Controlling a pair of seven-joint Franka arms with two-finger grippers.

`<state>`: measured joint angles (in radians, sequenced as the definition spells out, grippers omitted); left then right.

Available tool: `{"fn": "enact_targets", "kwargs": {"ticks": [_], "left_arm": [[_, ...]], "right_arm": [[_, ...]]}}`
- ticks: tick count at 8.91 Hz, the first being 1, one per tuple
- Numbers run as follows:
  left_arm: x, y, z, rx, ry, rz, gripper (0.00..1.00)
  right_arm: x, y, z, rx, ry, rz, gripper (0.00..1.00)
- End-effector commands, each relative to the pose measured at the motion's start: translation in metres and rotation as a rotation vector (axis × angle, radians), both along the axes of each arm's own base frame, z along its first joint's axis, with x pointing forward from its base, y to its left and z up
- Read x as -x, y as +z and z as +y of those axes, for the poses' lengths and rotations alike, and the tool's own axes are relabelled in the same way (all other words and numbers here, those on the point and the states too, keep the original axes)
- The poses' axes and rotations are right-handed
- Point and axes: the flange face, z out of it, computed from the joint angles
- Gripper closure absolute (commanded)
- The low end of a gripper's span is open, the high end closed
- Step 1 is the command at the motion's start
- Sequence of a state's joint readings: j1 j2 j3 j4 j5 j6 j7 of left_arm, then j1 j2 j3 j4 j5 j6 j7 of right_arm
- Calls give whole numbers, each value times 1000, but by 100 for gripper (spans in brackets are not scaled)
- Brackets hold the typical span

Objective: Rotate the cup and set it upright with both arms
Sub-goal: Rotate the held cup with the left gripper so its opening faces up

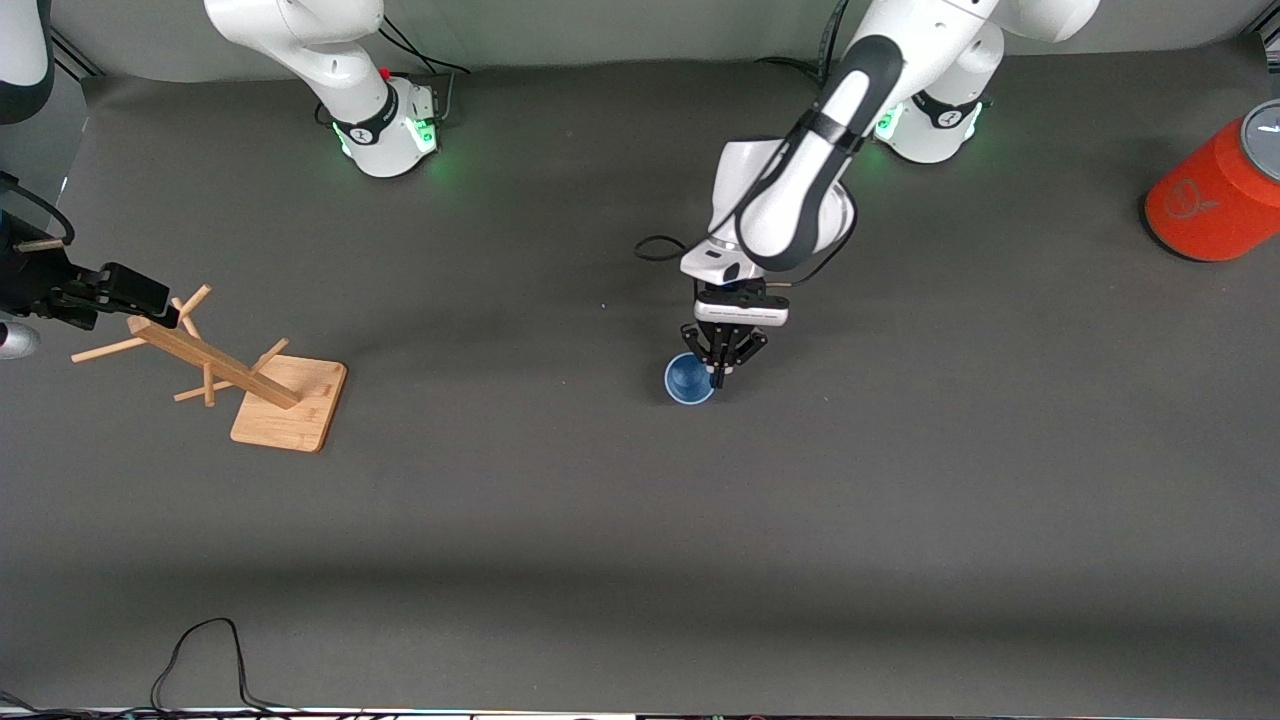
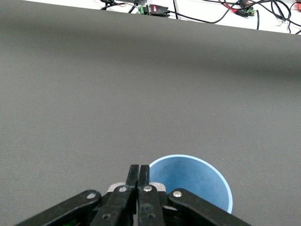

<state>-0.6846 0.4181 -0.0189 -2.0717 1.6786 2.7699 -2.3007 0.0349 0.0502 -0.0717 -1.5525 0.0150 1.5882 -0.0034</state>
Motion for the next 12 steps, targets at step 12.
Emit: {"fn": "enact_targets", "kwargs": {"ticks": [12], "left_arm": [[26,11,-38,12,-69,-87,100]], "right_arm": [[-1,2,-4,19,5,1,0]]}}
